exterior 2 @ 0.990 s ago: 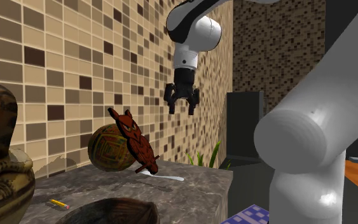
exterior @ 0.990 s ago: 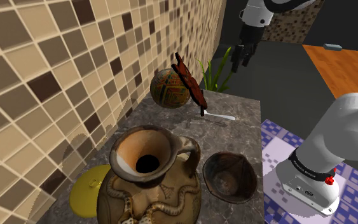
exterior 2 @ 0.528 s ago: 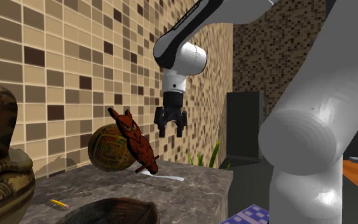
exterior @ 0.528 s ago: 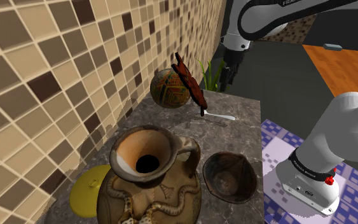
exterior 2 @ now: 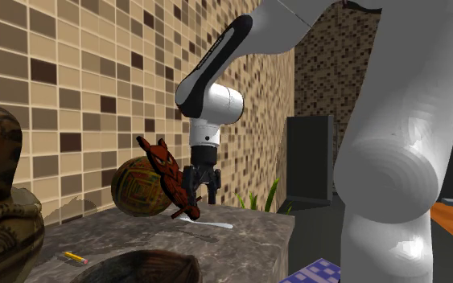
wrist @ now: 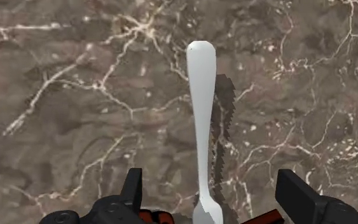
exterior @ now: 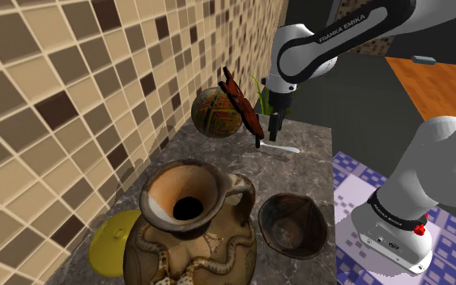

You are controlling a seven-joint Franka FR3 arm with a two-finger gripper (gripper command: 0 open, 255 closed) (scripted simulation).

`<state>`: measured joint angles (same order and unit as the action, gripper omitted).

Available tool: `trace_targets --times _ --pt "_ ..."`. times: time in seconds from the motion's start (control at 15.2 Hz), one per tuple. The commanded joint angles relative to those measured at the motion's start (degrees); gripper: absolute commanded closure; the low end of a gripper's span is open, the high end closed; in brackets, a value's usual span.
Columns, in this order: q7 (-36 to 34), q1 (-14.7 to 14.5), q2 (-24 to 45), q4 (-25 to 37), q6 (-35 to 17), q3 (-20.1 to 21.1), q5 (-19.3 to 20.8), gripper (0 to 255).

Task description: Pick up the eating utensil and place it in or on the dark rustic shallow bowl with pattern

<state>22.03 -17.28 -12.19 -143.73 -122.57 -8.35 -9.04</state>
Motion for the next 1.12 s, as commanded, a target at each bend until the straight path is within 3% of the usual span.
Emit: trace_targets --times 0.0,0.33,0.86,0.92,1.06 --pt "0.6 -0.3 1.0 -0.6 -1.4 0.1 -0.5 0" --pt "1.3 -0.9 3.5 -3.0 -6.2 0.4 -1.8 0" --pt "1.3 -0.9 3.5 -3.0 -6.2 0.4 -1.8 0" --pt "1.3 -0.9 3.5 -3.0 -6.2 0.4 -1.8 255" --pt "1.3 -0.9 3.5 -3.0 -6.2 0.4 -1.8 255"
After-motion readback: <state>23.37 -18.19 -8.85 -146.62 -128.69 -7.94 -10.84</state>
